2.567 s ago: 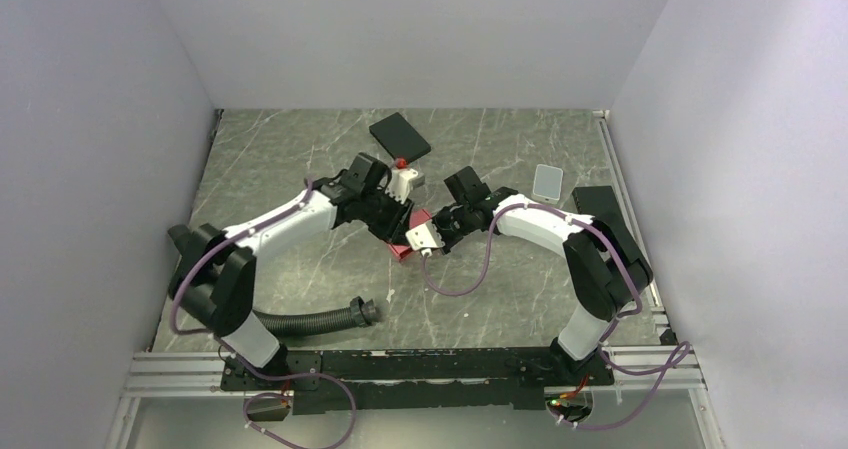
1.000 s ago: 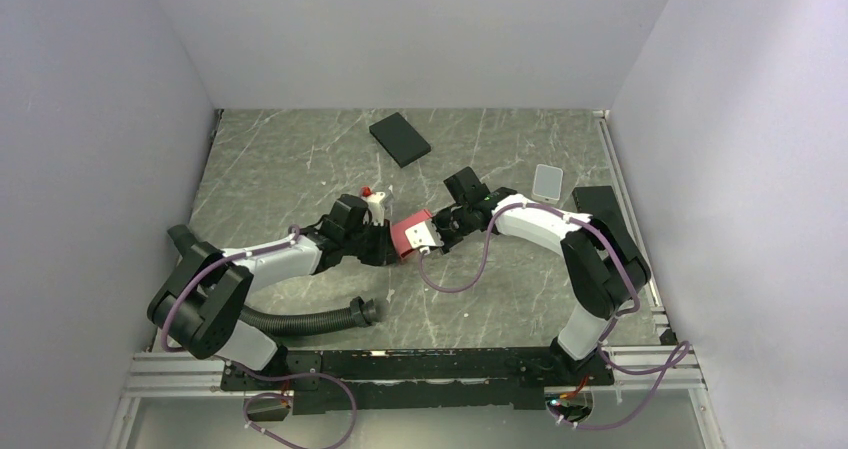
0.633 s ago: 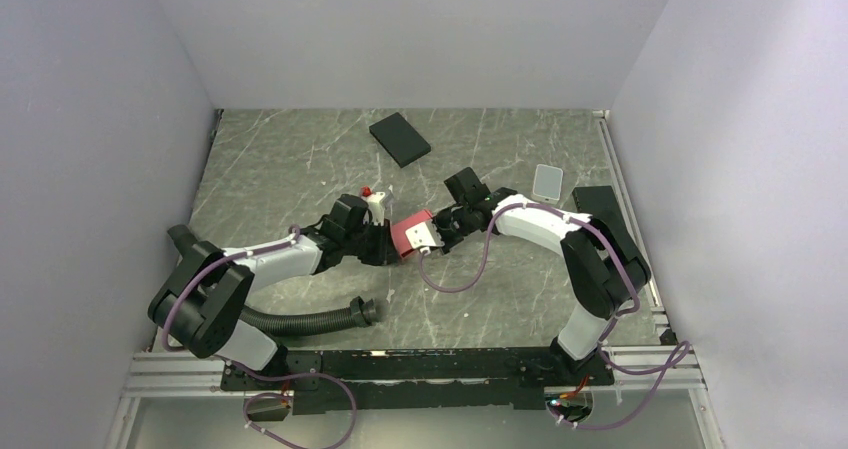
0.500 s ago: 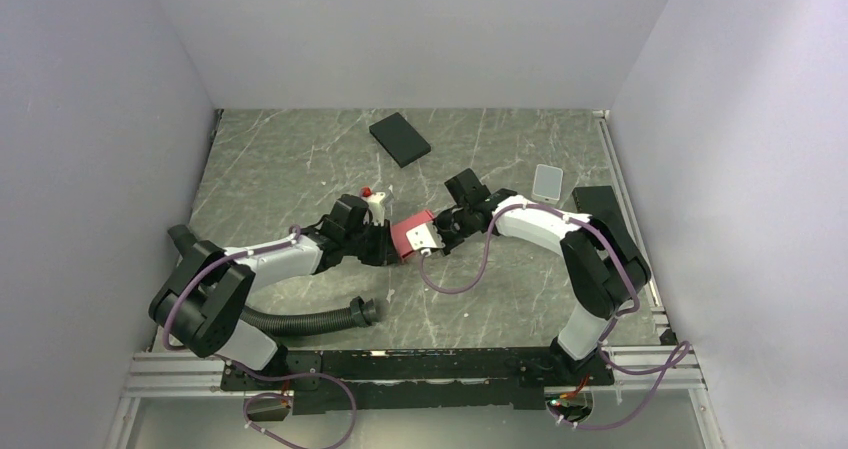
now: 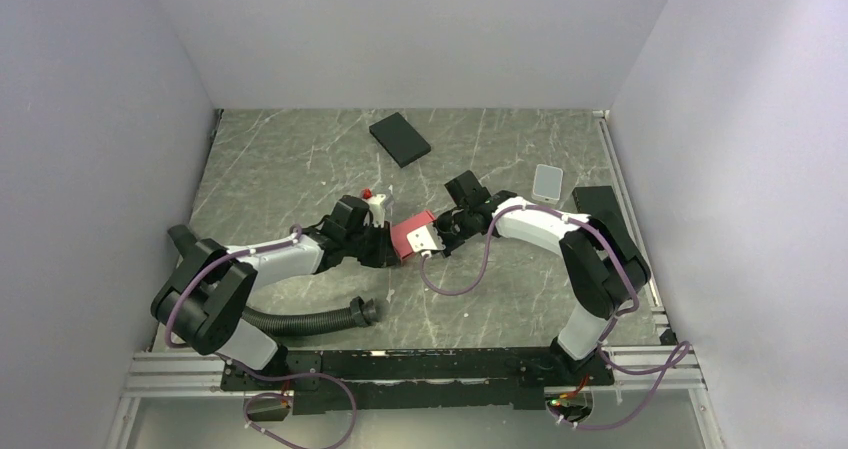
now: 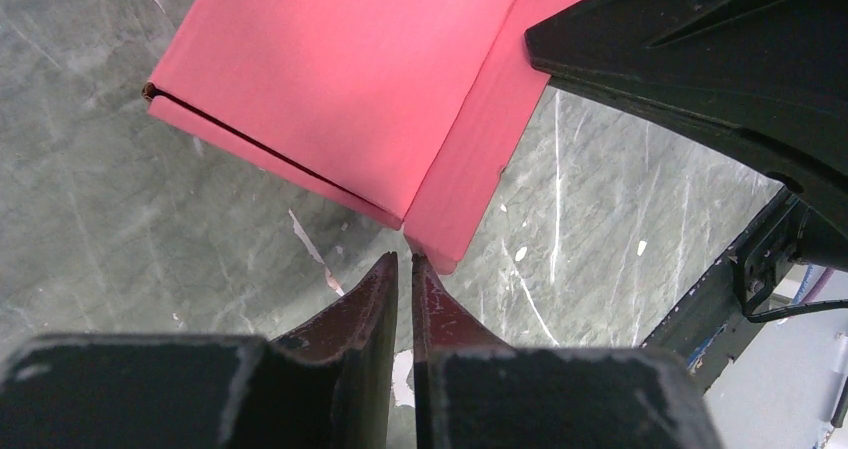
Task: Fold the paper box
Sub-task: Close the paper box at the center of the board.
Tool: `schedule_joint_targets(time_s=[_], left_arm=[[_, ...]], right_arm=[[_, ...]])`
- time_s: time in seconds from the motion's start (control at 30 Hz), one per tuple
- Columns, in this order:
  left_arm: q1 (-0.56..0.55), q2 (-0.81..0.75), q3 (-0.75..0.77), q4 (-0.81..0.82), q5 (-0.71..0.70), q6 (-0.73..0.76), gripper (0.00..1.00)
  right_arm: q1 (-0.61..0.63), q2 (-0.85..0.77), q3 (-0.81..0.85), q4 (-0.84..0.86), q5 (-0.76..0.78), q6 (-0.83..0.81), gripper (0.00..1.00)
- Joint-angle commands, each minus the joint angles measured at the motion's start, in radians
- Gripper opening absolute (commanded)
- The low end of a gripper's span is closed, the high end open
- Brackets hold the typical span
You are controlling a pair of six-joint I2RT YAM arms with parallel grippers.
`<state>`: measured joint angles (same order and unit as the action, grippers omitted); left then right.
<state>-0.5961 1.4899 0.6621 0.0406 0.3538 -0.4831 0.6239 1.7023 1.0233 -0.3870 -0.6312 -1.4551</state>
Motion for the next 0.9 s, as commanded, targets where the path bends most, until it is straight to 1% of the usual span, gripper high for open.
schedule_joint_targets(time_s=[0.0,0.33,0.87], left_arm=[[0.002,0.009,0.027,0.017,0.016,0.007,0.15],[0.002,0.019,0.030,0.023,0.023,0.005,0.15],[0.004,0.001,0.040,0.025,0.042,0.003,0.16]], right_arm=[[0.008,0.013,-0.015,-0.006,-0.007,-0.005,0.00],[0.016,0.019,-0.013,-0.008,-0.008,-0.003,0.00],[0.015,-0.002,0.032,-0.062,-0.038,0.005,0.00]])
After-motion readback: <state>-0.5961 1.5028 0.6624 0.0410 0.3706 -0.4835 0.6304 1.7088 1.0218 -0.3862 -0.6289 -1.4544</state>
